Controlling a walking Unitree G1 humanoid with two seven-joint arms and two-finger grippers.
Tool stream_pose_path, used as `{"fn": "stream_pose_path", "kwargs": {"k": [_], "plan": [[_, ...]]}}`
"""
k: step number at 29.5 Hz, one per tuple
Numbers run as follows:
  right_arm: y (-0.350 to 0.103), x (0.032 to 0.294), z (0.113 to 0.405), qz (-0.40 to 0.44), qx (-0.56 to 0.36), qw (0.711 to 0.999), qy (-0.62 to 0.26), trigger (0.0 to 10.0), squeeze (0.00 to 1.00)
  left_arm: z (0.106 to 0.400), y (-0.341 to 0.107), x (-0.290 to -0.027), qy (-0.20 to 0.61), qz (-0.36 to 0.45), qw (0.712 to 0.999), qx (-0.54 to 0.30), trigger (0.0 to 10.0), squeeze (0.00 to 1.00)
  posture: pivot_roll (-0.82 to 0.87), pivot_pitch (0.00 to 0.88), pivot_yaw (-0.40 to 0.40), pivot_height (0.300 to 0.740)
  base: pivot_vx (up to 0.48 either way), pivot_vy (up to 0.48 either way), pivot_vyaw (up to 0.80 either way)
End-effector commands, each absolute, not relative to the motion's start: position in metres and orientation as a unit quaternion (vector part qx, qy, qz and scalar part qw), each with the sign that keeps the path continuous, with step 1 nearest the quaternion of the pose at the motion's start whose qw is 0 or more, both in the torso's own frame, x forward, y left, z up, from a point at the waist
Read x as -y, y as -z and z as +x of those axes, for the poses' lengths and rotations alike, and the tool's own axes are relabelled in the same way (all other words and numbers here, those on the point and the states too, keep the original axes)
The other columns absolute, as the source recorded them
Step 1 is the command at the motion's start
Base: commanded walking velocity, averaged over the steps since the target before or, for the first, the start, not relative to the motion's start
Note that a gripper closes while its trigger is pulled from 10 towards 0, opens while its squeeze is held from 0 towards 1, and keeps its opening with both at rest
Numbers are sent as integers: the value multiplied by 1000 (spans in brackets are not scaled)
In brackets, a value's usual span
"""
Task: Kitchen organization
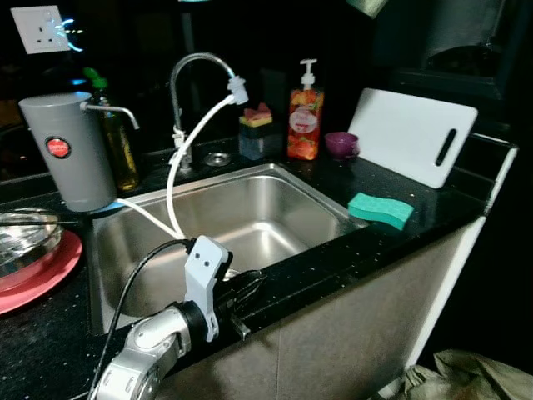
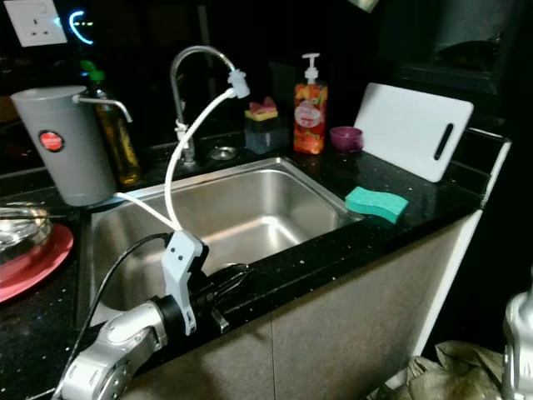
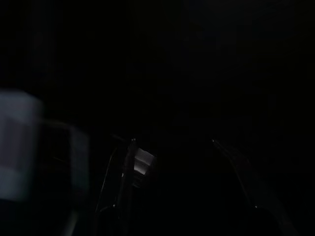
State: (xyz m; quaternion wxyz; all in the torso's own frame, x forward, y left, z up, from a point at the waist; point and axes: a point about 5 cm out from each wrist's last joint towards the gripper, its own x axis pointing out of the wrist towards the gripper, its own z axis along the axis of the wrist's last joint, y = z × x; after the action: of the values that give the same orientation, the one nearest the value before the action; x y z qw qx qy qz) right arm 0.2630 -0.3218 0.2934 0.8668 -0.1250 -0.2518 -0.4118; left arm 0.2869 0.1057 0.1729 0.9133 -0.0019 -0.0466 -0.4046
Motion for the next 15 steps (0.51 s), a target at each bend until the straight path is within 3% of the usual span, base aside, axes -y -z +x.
{"fn": "stream_pose_path", "kwargs": {"k": [1,7,12,14,15], "plan": [[-307,308,265,-127,276,877,373,10000,0,287,-170,-109,401,5,915,39,10000,0,-47,58,-14,740,0,0,0],[-331,247,275,-120,325,910,227,10000,0,289,-173,-110,401,7,915,43,10000,0,-39,57,-8,740,0,0,0],[-331,226,279,-98,319,925,182,10000,0,290,-174,-110,400,7,915,45,10000,0,-37,55,-6,740,0,0,0],[-316,204,287,-51,282,951,113,10000,0,290,-175,-110,398,8,916,46,10000,0,-37,55,-6,740,0,0,0],[-316,204,287,-51,282,951,113,10000,0,290,-175,-110,398,8,916,46,10000,0,-37,55,-6,740,0,0,0]]}}
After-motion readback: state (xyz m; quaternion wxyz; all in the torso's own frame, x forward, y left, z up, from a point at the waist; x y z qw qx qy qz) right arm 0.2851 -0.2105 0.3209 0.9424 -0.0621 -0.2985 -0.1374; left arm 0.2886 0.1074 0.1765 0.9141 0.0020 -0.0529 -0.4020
